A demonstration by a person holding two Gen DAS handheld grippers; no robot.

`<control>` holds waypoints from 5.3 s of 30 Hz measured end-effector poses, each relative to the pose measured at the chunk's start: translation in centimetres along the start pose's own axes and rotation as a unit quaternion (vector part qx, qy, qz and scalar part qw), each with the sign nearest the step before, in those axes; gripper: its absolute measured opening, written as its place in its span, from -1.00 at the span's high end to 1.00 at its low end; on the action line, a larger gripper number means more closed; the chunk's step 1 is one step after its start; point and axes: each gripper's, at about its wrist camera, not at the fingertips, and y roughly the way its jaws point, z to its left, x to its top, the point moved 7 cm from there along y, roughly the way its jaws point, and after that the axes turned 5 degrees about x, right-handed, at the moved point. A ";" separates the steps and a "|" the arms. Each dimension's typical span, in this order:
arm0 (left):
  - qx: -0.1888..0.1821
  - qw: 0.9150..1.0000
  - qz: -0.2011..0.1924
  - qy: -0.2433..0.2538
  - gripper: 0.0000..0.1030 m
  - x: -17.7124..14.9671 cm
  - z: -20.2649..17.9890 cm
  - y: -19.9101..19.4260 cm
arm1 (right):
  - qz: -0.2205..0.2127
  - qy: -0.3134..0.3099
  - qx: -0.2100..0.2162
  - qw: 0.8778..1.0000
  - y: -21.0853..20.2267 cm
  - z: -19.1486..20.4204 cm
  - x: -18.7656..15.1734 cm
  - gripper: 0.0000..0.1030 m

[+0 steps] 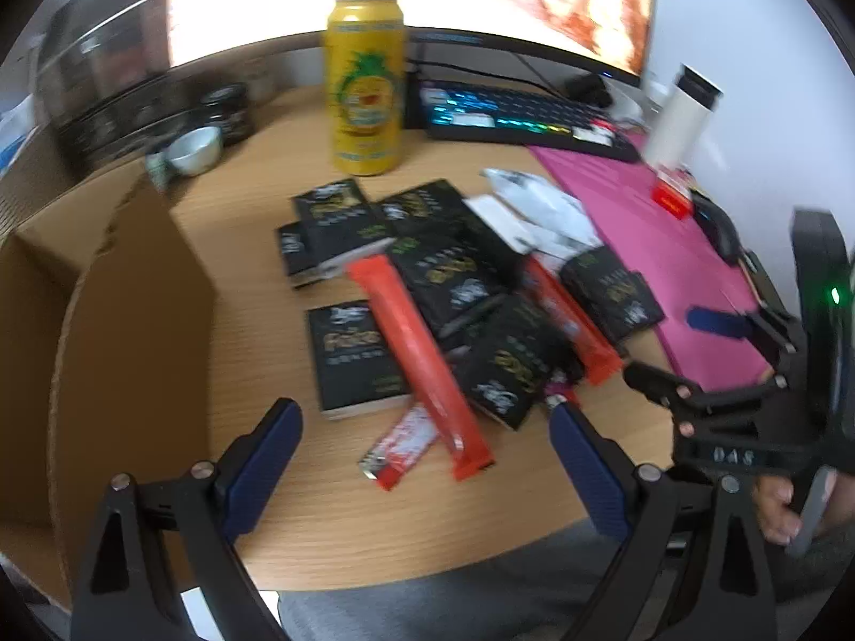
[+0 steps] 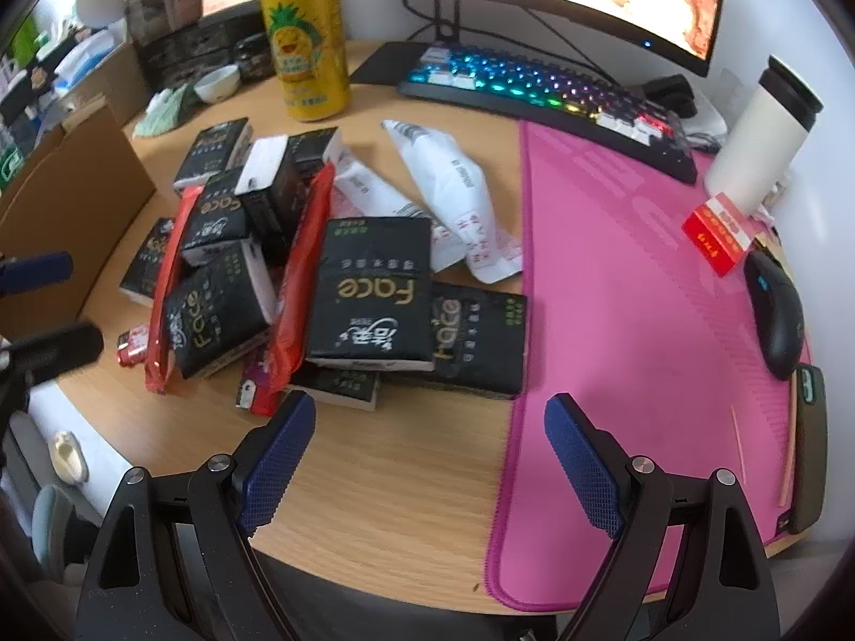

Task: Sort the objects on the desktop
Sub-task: 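Grasp a black Face tissue pack with each tool from the pile, then carry both tissue packs to the cardboard box and open both tools, then move both open tools back over the desk pile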

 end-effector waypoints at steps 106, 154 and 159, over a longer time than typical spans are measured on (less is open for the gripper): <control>0.051 0.981 -0.024 -0.185 -0.03 -3.8 21.9 -8.2 | -0.021 -0.272 0.233 0.933 -2.6 33.1 11.5 0.05; -0.082 0.996 0.020 0.035 -0.34 1.9 -0.7 -3.2 | -0.006 -0.044 0.080 0.996 -0.9 3.2 6.8 0.02; -0.053 0.997 0.052 0.031 -0.34 0.7 -1.6 0.6 | 0.013 -0.006 0.093 0.996 0.5 -0.3 4.4 0.02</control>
